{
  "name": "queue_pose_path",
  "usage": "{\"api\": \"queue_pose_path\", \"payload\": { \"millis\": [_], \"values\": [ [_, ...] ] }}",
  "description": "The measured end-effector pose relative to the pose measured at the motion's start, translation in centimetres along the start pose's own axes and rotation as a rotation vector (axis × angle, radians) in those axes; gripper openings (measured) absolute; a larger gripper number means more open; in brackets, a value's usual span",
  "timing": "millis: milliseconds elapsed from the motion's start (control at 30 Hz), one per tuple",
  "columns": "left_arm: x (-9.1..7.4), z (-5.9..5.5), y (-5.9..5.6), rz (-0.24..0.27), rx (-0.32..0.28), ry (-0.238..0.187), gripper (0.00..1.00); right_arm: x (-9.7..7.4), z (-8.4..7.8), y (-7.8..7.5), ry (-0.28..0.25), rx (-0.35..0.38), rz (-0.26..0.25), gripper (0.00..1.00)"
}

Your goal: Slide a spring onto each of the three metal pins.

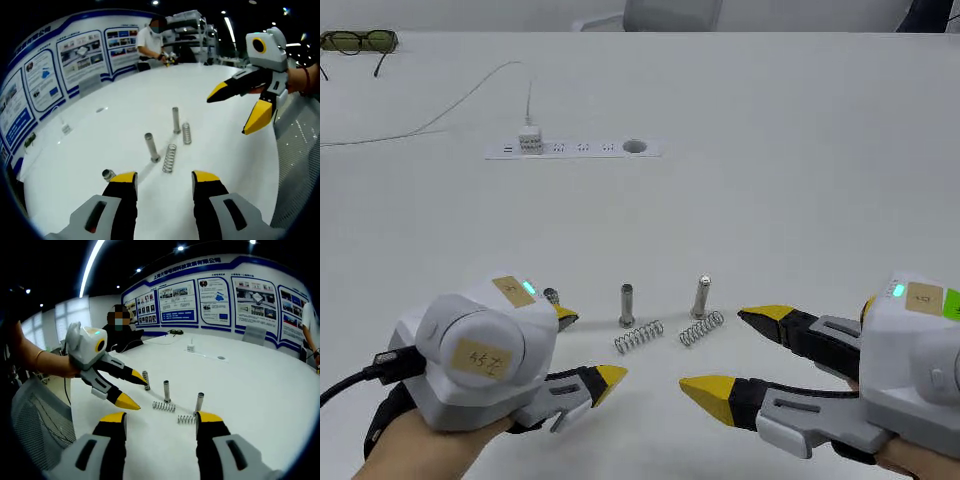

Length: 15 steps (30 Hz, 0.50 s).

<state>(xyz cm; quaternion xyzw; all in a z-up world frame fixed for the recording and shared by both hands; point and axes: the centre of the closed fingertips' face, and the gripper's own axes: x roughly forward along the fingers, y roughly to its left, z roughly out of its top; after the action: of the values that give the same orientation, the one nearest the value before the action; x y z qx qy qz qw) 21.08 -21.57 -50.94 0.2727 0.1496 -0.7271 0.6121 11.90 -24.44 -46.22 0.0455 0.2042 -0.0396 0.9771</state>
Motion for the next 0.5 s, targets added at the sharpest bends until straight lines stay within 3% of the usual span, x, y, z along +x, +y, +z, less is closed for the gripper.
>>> {"api": "queue_pose_path", "payload": {
  "millis": [267, 500],
  "values": [
    [1.9, 0.3, -0.3, -0.037, -0.006, 0.010, 0.36, -0.6, -0.2, -0.7, 0.001, 0.019, -0.012, 0.62],
    [2.8, -0.3, -0.2, -0.051, -0.004, 0.043, 0.29, -0.8, -0.3, -0.9, 0.000, 0.043, -0.018, 0.63]
  ]
}}
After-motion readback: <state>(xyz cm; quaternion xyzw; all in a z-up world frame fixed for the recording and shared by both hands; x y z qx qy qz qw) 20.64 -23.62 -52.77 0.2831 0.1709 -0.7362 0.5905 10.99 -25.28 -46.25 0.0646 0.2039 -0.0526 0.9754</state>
